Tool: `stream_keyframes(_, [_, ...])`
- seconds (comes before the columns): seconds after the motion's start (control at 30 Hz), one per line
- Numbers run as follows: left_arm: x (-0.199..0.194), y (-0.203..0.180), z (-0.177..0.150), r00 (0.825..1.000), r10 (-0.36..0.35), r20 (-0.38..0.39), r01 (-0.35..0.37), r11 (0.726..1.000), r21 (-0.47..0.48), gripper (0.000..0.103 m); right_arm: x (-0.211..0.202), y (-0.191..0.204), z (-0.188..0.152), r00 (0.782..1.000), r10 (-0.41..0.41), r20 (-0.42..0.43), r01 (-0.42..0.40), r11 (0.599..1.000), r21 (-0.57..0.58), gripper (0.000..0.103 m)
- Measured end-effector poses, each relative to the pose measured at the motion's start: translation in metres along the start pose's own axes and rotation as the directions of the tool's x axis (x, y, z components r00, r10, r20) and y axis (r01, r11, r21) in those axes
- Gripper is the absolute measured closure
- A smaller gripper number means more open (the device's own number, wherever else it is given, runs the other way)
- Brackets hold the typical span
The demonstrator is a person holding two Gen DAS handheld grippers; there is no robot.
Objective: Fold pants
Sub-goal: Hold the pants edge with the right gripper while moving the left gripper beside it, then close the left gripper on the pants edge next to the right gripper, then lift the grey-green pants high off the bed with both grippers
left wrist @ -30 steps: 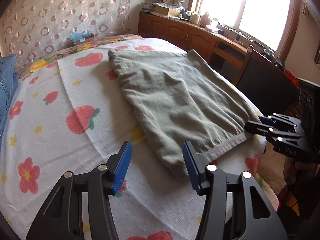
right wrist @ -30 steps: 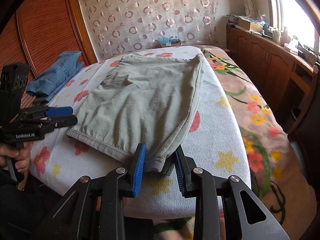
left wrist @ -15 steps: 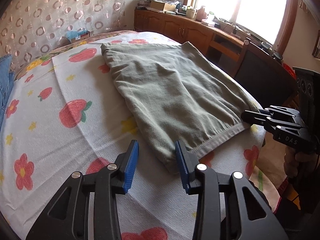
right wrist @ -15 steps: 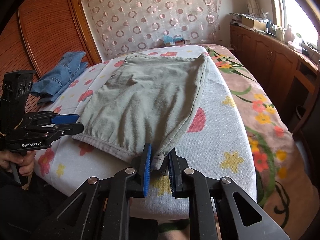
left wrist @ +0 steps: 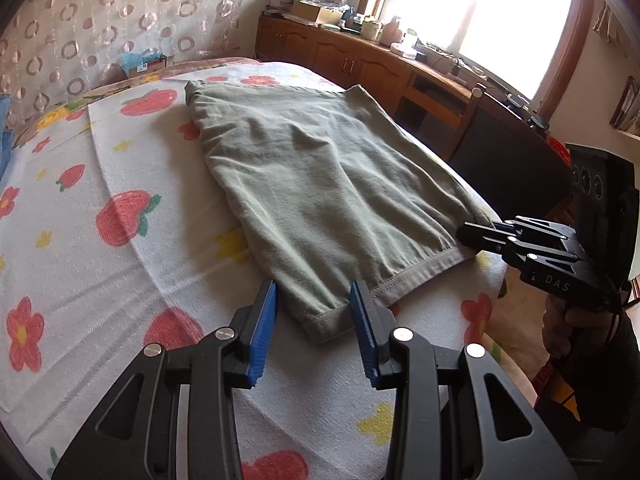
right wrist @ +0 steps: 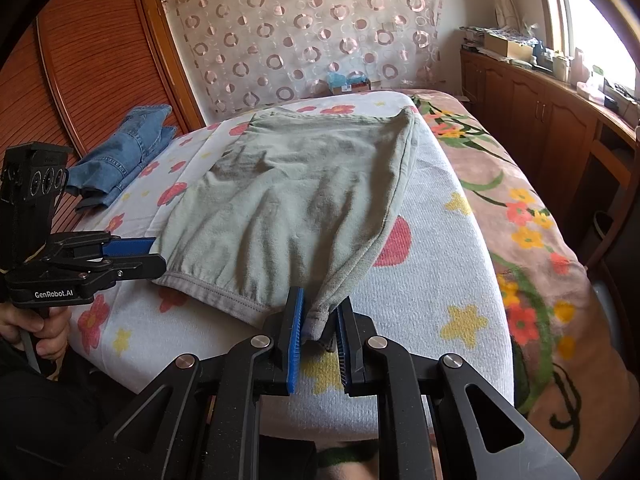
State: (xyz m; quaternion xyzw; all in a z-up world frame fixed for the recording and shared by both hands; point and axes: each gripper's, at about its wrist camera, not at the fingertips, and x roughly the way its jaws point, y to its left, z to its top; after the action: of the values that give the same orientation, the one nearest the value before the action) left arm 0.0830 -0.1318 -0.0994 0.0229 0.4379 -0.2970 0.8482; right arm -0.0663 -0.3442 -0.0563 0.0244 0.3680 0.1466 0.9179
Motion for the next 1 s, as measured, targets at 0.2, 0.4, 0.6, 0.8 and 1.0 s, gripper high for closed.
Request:
stream_keyframes(0.2, [-0.003,-0.003,0.001,1.0,-0.002,0.026,0.002,1.0,0.014,0.095,-0.002,-0.002,0.001,1.0,0.01,-0.002,-0.01,1.0,0.01,0.092])
stream_keyframes(0.4, [-0.03,0.0,0.013,0.995,0.008,0.098,-0.009,1.0,0.008,0.097,-0.016,0.01,0.021,0.998,0.035,0.047,-0.034,0.999,-0.023,0.093])
stream_keyframes(0.6, [-0.081,0.003,0.039,0.976,0.045,0.212,-0.05,0.999,0.02,0.098,-0.049,0.037,0.067,0.984,0.081,0.157,-0.067,0.993,-0.095,0.093])
stream_keyframes(0.8, [-0.132,0.015,0.062,0.943,0.084,0.321,-0.089,0.996,-0.001,0.098,-0.071,0.068,0.109,0.964,0.15,0.22,-0.113,0.979,-0.171,0.093])
stream_keyframes(1.0, [-0.157,0.017,0.07,0.922,0.12,0.369,-0.135,0.991,0.015,0.099,-0.077,0.095,0.141,0.949,0.189,0.251,-0.129,0.963,-0.235,0.093])
